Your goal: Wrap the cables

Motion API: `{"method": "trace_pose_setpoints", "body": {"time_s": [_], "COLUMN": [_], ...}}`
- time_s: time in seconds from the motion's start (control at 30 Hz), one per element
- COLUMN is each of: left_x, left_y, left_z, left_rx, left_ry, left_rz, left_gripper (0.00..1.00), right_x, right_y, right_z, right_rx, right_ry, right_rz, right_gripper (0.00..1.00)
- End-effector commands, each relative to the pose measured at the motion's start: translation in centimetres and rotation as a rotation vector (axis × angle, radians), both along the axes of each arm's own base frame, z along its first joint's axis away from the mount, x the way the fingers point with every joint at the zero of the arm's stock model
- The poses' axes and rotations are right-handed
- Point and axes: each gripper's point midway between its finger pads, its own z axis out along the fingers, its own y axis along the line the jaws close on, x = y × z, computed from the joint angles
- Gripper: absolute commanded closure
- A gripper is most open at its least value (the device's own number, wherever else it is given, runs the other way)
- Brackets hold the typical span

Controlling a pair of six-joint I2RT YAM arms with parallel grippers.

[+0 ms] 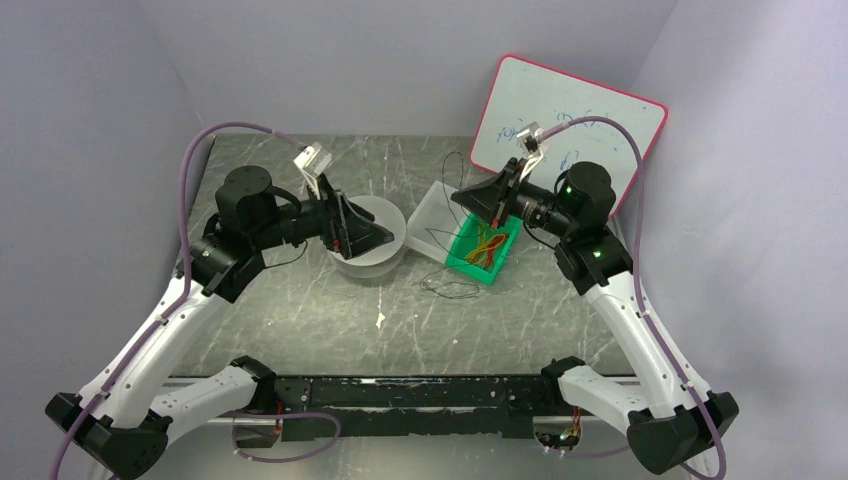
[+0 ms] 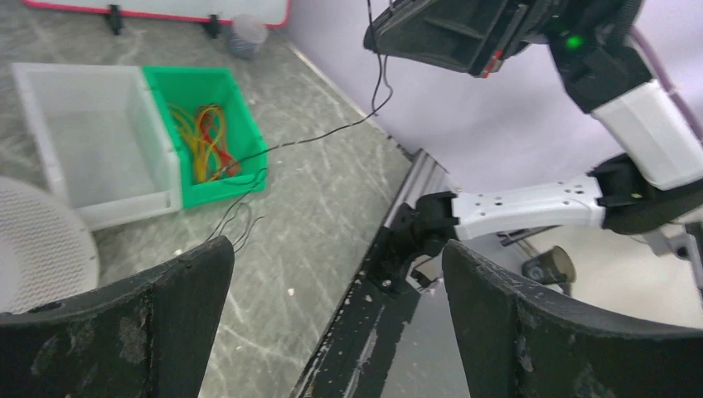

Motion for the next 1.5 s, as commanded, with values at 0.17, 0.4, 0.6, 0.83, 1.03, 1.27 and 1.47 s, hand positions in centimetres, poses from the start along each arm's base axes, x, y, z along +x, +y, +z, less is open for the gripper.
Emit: {"method": "trace_pose_setpoints", "body": {"time_s": [0.17,0.4,0.6,0.83,1.03,1.27,1.47], "left_x": [-1.4,-2.6,-2.3,-2.1,-1.3,-1.0,-1.1], "left_y": [-3.5,-5.9,-8.0,-9.4,-10.1,-10.6,-11.0], "left_z": [3.0,4.0,2.2,1.6,1.8,2.2,2.5], "left_rx": [-0.203,-0.28,-0.253,-0.302,-0.348,-0.37,-0.378], "left_ry": [-0.008,-0.005,0.021,0.004,-0.021,-0.047,-0.055], "left_rz": [-0.239,-0.325,-0.306,-0.275,-0.24,-0.229,-0.246], "left_gripper": [0.05,0.06,0.09,0.14,0.19,0.24,0.36], "right_x": [-4.7,-5.0,-5.2,-5.2,-4.9,-3.9,-3.5], "right_y": [1.8,2.0,2.3,2.6,2.8,2.6,2.2], "right_z": [3.4,2.6,2.9,2.9,3.0,2.5,2.3], "right_rx": [0.06,0.057,0.084,0.115,0.134,0.148,0.17], "right_ry": [-0.089,-0.062,-0.045,0.007,0.074,0.164,0.177], "right_rz": [0.248,0.245,0.243,0.225,0.187,0.102,0.056], "right_gripper": [1.0,1.0,1.0,1.0,1.0,1.0,1.0]}}
